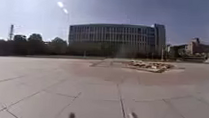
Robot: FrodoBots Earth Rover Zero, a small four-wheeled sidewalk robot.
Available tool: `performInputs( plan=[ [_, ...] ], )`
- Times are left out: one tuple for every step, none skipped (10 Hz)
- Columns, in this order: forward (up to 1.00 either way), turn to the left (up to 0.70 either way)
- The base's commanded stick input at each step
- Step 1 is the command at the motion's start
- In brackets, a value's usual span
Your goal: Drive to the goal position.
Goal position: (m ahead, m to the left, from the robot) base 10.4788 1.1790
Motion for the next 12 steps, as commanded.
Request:
performInputs(
  plan=[
    [0.70,0.03],
    [0.70,0.03],
    [0.70,0.02],
    [0.70,0.03],
    [0.70,0.02],
    [0.70,0.03],
    [0.70,0.03],
    [0.70,0.03],
    [0.70,0.03],
    [0.70,0.02],
    [0.70,0.03],
    [0.70,0.02]
  ],
)
